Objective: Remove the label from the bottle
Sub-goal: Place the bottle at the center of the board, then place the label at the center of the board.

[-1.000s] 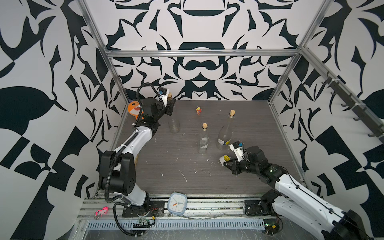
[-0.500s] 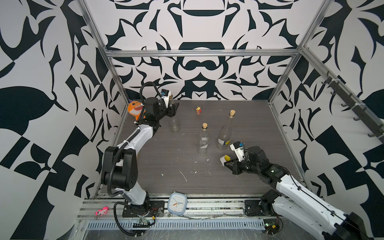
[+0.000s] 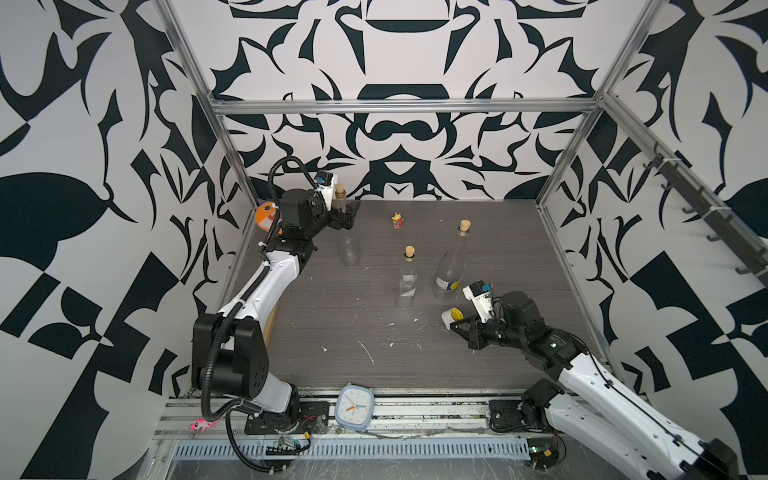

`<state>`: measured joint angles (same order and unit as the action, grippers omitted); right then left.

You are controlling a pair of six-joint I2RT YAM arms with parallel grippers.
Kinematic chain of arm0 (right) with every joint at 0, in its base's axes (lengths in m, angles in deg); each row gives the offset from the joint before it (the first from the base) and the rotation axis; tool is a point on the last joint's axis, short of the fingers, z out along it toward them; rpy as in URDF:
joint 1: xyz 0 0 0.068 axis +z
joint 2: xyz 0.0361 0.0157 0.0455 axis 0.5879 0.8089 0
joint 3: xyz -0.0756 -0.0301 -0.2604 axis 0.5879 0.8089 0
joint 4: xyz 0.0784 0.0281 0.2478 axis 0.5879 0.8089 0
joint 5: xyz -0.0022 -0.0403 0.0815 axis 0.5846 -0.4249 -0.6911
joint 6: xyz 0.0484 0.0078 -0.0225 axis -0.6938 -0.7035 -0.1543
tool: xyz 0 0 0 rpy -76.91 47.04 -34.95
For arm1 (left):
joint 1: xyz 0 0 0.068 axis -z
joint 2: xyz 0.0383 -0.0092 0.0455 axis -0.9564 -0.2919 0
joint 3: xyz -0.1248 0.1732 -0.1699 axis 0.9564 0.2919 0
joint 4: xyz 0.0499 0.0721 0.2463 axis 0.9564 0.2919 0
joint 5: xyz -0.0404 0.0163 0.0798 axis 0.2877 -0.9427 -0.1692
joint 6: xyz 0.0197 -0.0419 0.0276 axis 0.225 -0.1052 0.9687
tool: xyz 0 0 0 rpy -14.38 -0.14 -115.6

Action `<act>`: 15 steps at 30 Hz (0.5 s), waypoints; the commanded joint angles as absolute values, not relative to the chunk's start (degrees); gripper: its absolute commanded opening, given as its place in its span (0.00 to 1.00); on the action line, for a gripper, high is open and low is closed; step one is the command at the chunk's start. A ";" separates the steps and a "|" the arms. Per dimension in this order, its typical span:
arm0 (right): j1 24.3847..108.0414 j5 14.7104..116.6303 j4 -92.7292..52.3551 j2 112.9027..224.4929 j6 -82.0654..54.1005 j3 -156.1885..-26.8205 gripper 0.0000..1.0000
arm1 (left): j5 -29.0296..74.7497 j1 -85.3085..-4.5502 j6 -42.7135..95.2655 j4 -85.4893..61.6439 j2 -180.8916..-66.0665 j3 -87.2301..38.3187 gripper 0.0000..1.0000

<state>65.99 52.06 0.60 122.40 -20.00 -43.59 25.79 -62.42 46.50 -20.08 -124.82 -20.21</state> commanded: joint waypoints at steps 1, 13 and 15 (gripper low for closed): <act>65.79 56.23 2.65 122.21 -19.92 -47.36 0.00 | 23.76 -62.68 46.94 -17.12 -117.90 -17.29 0.99; 64.94 63.12 7.95 121.62 -19.46 -52.11 0.00 | 20.47 -63.05 41.77 -3.45 -93.71 -5.02 0.99; 63.94 66.30 10.76 122.60 -19.42 -54.40 0.00 | 20.76 -63.09 40.75 -1.99 -89.43 -2.98 0.99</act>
